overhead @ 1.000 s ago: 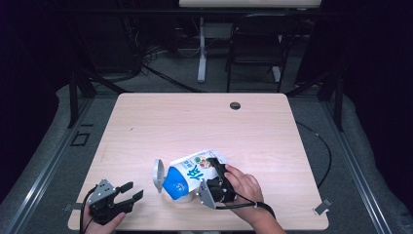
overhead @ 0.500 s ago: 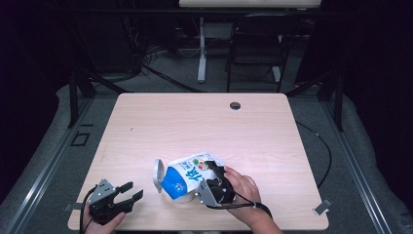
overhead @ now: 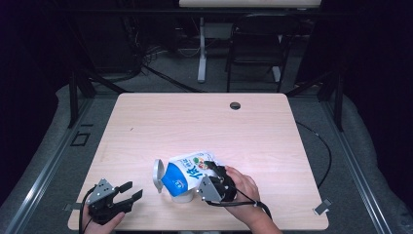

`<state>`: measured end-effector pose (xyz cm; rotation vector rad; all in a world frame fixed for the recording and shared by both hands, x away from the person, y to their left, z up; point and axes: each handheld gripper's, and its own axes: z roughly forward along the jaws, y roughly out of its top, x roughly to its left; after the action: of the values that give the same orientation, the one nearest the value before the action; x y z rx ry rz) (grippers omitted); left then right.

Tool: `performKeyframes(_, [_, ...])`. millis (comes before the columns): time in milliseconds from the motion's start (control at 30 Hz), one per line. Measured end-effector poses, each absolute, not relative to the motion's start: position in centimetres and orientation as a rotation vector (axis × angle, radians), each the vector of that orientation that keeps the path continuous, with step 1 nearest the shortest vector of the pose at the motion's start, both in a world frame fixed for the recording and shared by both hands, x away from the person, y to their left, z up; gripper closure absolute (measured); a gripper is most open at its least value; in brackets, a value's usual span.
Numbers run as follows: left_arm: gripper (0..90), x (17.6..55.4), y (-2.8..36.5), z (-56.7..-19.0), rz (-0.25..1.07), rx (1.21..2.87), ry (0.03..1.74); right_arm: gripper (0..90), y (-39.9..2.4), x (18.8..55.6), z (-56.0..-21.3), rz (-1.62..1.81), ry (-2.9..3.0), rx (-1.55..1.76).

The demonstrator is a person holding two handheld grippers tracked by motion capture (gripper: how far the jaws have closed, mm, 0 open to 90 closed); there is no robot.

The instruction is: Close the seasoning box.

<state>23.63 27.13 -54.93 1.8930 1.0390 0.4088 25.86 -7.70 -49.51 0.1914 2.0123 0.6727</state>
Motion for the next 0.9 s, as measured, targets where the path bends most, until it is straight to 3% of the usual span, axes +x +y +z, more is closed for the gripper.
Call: performKeyframes(900, [46.2,23.6,27.3,-54.8,0.419,1.878,1.042,90.0,-11.1,28.0,-49.6,1.039,2.090,0.615])
